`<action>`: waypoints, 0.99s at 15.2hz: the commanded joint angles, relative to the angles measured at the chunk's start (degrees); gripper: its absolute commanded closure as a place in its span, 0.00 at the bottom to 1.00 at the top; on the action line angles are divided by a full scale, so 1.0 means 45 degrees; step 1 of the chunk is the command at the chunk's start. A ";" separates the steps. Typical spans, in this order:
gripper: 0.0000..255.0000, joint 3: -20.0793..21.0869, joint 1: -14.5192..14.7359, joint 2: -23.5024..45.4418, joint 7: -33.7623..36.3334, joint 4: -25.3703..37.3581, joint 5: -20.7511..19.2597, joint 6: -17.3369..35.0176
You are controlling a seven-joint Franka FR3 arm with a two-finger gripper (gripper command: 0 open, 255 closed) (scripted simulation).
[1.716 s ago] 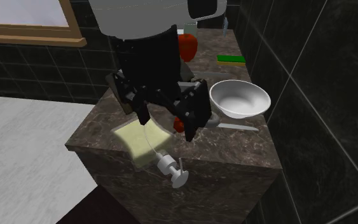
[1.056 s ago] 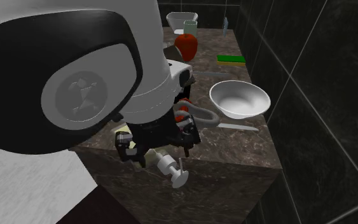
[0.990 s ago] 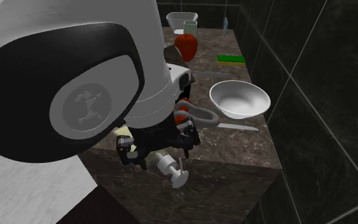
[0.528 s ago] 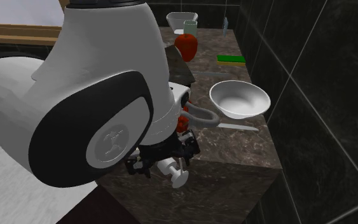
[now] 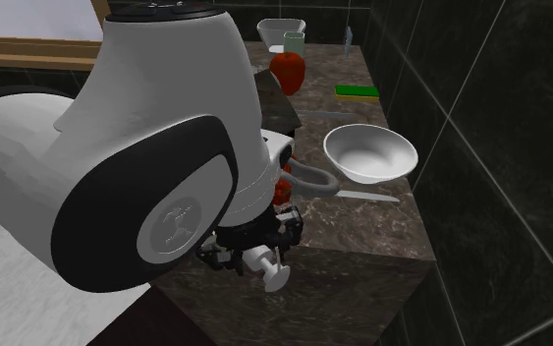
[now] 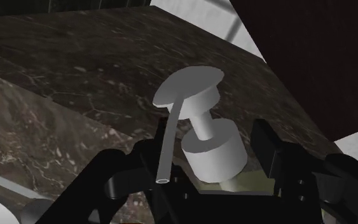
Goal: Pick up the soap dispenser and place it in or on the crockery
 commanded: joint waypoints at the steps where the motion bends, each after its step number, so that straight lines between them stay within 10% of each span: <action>1: 1.00 0.0000 0.0000 0.0000 0.0000 0.0000 0.0000 0.0000; 15: 1.00 0.0183 0.0099 -0.0307 -0.0076 0.0866 0.0220 -0.1167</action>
